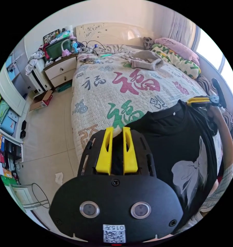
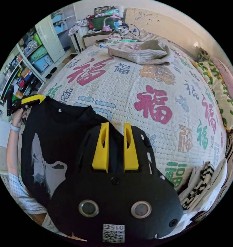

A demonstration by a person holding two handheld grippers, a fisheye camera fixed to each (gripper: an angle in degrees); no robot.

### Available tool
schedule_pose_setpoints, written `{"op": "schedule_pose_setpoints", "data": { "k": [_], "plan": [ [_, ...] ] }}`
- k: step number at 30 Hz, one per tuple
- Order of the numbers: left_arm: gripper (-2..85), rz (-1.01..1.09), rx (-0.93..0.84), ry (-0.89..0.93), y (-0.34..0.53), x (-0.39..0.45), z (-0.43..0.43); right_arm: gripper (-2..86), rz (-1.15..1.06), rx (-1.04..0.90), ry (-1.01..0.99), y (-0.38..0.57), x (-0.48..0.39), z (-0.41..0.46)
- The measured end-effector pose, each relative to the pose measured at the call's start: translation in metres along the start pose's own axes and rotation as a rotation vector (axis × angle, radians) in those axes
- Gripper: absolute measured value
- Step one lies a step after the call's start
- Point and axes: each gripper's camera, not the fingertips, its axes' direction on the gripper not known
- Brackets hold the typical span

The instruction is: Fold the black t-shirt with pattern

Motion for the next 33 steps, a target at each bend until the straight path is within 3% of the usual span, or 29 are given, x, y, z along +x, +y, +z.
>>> {"op": "schedule_pose_setpoints", "data": {
  "k": [4,11,18,23,25,33],
  "plan": [
    [4.4,0.020,0.036,-0.076,0.054,-0.020,-0.053,7.6,-0.009,0.039,-0.025,0.072,0.037,-0.047],
    [7.7,0.156,0.163,0.177,0.299,0.022,-0.174,7.8,-0.212,0.195,-0.173,0.320,0.009,-0.150],
    [8.1,0.057,0.159,0.284,0.481,0.060,-0.183,9.7,-0.223,-0.023,-0.243,0.468,-0.018,-0.126],
    [10.3,0.091,0.020,0.409,0.509,0.072,-0.152,12.5,-0.265,-0.187,-0.394,0.497,-0.032,-0.093],
    [11.3,0.121,-0.065,0.426,0.514,0.081,-0.134,13.0,-0.278,-0.181,-0.324,0.505,-0.039,-0.089],
    [4.7,0.094,-0.026,0.295,0.532,0.082,-0.110,4.6,-0.332,-0.166,-0.136,0.539,-0.058,-0.078]
  ]
}}
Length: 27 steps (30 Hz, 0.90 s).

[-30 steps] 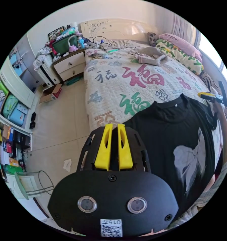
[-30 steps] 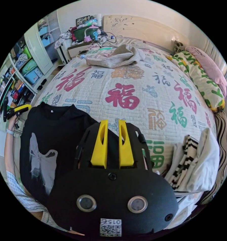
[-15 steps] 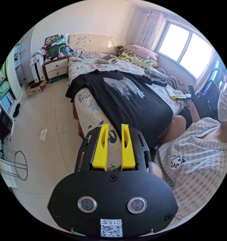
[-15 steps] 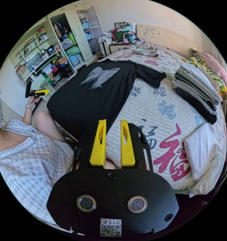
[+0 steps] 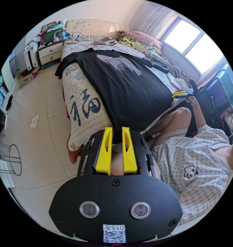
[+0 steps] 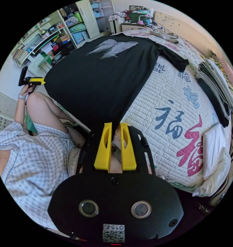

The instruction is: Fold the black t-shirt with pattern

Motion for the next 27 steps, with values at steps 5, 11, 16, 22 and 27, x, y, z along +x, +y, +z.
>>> {"op": "schedule_pose_setpoints", "data": {
  "k": [5,11,16,22,27],
  "plan": [
    [0.9,0.026,0.022,-0.011,0.013,0.004,0.008,-0.5,-0.018,-0.028,0.012,0.020,-0.010,0.009],
    [0.0,0.012,0.071,-0.064,0.040,0.003,0.015,-0.9,0.001,-0.029,0.027,0.044,-0.015,0.024],
    [-0.3,0.029,0.038,-0.099,0.043,0.000,0.059,-0.9,0.012,-0.040,0.061,0.047,-0.025,0.045],
    [-0.5,0.197,0.016,-0.351,0.046,0.044,0.099,-0.5,-0.079,-0.071,0.293,0.051,-0.066,0.067],
    [-0.4,0.157,0.024,-0.294,0.050,0.035,0.113,-0.4,-0.109,-0.085,0.382,0.056,-0.083,0.080]
  ]
}}
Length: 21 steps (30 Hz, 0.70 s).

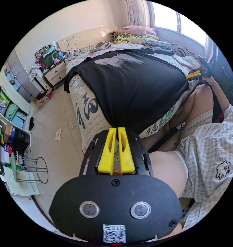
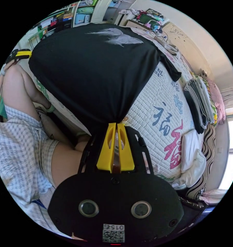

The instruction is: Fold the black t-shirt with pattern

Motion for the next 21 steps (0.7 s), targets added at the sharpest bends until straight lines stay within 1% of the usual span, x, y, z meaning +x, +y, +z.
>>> {"op": "schedule_pose_setpoints", "data": {
  "k": [4,7,8,10,11,12,13,15,16,17,18,19,21],
  "plan": [
    [0.1,-0.028,0.006,0.025,0.004,-0.002,0.008,-0.2,0.012,0.012,0.003,0.005,-0.002,0.001],
    [1.8,-0.100,0.035,0.086,0.014,-0.013,0.008,1.5,0.058,0.092,-0.040,0.022,0.005,-0.006],
    [3.1,-0.130,0.055,0.115,0.021,-0.018,0.007,3.4,0.108,0.128,-0.060,0.031,0.013,-0.010],
    [7.0,-0.172,0.067,0.141,0.035,-0.027,0.004,4.6,0.224,0.133,0.000,0.047,0.028,-0.012],
    [8.7,-0.208,0.057,0.141,0.045,-0.035,0.001,4.3,0.296,0.140,0.079,0.059,0.037,-0.013],
    [9.6,-0.247,0.047,0.131,0.056,-0.044,-0.003,4.2,0.357,0.158,0.138,0.071,0.047,-0.016],
    [9.7,-0.270,0.052,0.117,0.062,-0.049,-0.007,4.1,0.385,0.173,0.155,0.076,0.052,-0.018],
    [9.6,-0.361,0.149,0.070,0.073,-0.068,-0.031,4.3,0.499,0.292,0.156,0.090,0.078,-0.034],
    [9.6,-0.378,0.182,0.066,0.070,-0.071,-0.037,4.5,0.527,0.333,0.147,0.091,0.085,-0.039],
    [9.8,-0.373,0.249,0.063,0.057,-0.073,-0.050,5.0,0.570,0.413,0.133,0.089,0.098,-0.048],
    [10.2,-0.335,0.316,0.055,0.034,-0.069,-0.062,5.3,0.587,0.479,0.129,0.080,0.110,-0.055],
    [10.4,-0.311,0.349,0.050,0.020,-0.065,-0.068,5.4,0.586,0.504,0.132,0.073,0.115,-0.058],
    [10.6,-0.199,0.457,0.059,-0.049,-0.044,-0.080,5.5,0.563,0.550,0.122,0.035,0.139,-0.066]
  ]
}}
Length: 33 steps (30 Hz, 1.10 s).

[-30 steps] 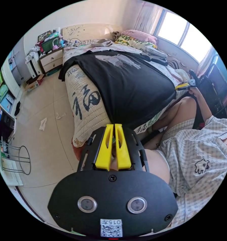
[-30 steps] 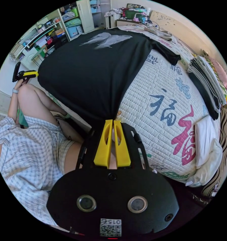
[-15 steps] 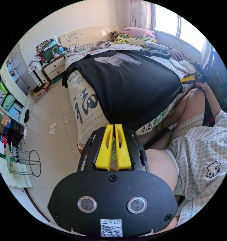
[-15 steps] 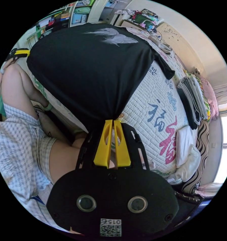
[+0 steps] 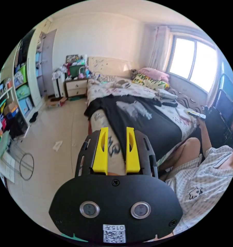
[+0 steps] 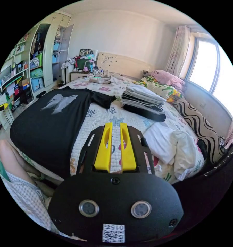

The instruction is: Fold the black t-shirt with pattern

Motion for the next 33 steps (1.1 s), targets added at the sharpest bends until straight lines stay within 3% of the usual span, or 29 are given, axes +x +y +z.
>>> {"op": "schedule_pose_setpoints", "data": {
  "k": [6,10,12,15,18,21,24,28,33],
  "plan": [
    [10.5,0.238,0.009,0.182,-0.171,0.110,0.114,7.0,-0.023,-0.080,-0.039,-0.095,0.001,0.070],
    [10.0,0.296,-0.049,0.184,-0.245,0.177,0.207,7.4,-0.017,-0.096,-0.034,-0.121,0.013,0.103],
    [9.3,0.293,-0.098,0.162,-0.280,0.214,0.272,7.4,0.084,-0.059,-0.142,-0.128,0.035,0.120],
    [8.9,0.262,-0.191,0.162,-0.315,0.247,0.353,7.5,0.135,-0.057,-0.281,-0.124,0.056,0.143],
    [9.1,0.232,-0.294,0.193,-0.344,0.271,0.427,7.5,0.169,-0.117,-0.274,-0.122,0.074,0.173],
    [9.4,0.223,-0.392,0.222,-0.366,0.294,0.494,7.8,0.108,-0.232,-0.406,-0.131,0.079,0.195],
    [9.7,0.236,-0.495,0.229,-0.382,0.317,0.553,8.1,0.053,-0.285,-0.410,-0.143,0.072,0.208],
    [9.7,0.234,-0.582,0.154,-0.389,0.335,0.602,7.8,0.014,-0.324,-0.307,-0.158,0.063,0.218],
    [2.8,0.195,-0.524,0.170,-0.399,0.332,0.606,3.2,0.057,-0.282,-0.311,-0.172,0.077,0.217]
  ]
}}
